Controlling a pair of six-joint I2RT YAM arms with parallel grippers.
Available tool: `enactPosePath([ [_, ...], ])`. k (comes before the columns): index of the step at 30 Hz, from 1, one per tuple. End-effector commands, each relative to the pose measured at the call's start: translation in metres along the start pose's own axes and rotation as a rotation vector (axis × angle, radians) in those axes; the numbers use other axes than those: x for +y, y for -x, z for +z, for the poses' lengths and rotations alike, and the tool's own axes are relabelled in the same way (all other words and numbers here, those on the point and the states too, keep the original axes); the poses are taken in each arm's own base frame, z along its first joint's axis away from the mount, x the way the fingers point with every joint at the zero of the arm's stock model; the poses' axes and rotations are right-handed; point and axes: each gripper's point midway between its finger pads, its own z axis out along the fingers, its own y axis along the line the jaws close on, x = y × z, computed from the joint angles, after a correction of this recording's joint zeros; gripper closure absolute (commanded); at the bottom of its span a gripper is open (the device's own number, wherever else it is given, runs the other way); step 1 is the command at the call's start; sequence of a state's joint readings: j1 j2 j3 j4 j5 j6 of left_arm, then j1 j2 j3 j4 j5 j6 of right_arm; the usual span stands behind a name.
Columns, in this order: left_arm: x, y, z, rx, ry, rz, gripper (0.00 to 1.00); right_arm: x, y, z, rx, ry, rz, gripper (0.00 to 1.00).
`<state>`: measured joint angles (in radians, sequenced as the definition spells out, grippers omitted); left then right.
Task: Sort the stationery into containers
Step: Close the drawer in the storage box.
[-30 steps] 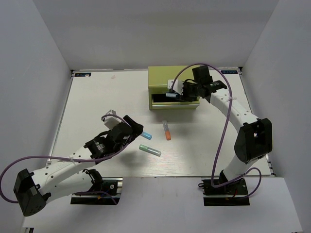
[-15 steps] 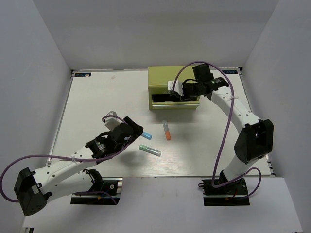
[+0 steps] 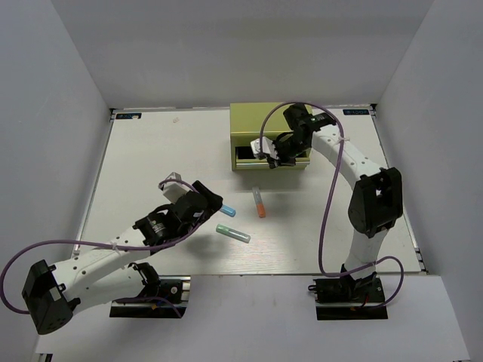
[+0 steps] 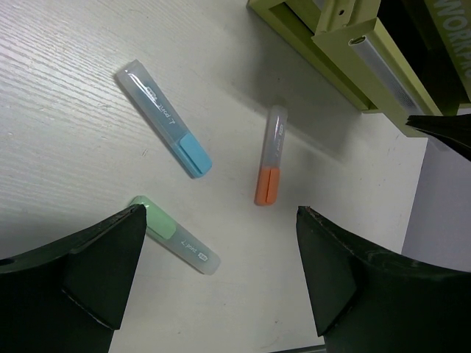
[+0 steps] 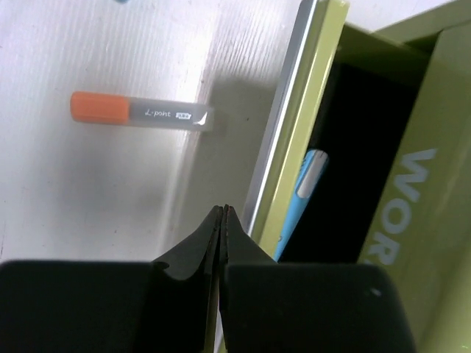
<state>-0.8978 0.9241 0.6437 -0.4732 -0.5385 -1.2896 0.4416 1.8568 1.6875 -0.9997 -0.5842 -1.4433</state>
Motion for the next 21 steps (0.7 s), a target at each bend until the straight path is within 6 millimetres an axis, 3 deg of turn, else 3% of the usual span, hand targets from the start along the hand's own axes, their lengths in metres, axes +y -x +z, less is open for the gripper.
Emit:
enactPosePath([
  [1,-0.002,0.002,0.002,-0.009,0.0,-0.013,0.07,-0.01,-0.004,0.007,0.054,-0.059,0.043,1.0],
  [3,-0.005,0.003,0.002,-0.012,-0.01,-0.008,0.07,-0.025,-0.007,0.009,0.074,-0.121,0.034,1.0],
  [4,-0.006,0.003,0.002,-0.015,-0.017,0.002,0.07,-0.021,-0.015,0.013,0.116,-0.128,0.088,1.0],
  [5,-0.014,0.004,0.002,-0.015,-0.047,0.014,0.06,-0.044,-0.014,0.012,0.113,-0.22,0.055,1.0],
  [6,-0.018,0.004,0.001,-0.012,-0.068,0.019,0.06,-0.051,-0.014,0.012,0.123,-0.256,0.058,1.0],
  [7,-0.02,0.004,0.002,-0.017,-0.08,0.028,0.05,-0.045,-0.027,0.014,0.183,-0.292,0.124,1.0],
  [8,-0.033,0.006,0.001,-0.024,-0.131,0.016,0.05,-0.06,-0.025,0.012,0.18,-0.363,0.099,1.0],
  [10,-0.035,0.001,0.005,-0.018,-0.174,0.054,0.03,-0.07,-0.035,0.009,0.233,-0.442,0.113,1.0],
  [11,-0.053,0.006,0.0,-0.036,-0.258,0.028,0.02,-0.08,-0.035,0.006,0.235,-0.486,0.104,1.0],
  [13,-0.053,0.002,0.003,-0.048,-0.309,0.024,0.02,-0.087,-0.042,0.004,0.274,-0.524,0.126,1.0],
  [17,-0.07,0.015,-0.001,-0.119,-0.42,-0.056,0.14,-0.105,-0.049,-0.006,0.315,-0.615,0.145,1.0],
  [19,-0.065,0.012,0.007,-0.129,-0.39,-0.035,0.24,-0.107,-0.052,-0.007,0.33,-0.632,0.147,1.0],
  [21,-0.071,0.012,0.01,-0.128,-0.388,-0.034,0.25,-0.113,-0.057,-0.012,0.358,-0.666,0.151,1.0],
])
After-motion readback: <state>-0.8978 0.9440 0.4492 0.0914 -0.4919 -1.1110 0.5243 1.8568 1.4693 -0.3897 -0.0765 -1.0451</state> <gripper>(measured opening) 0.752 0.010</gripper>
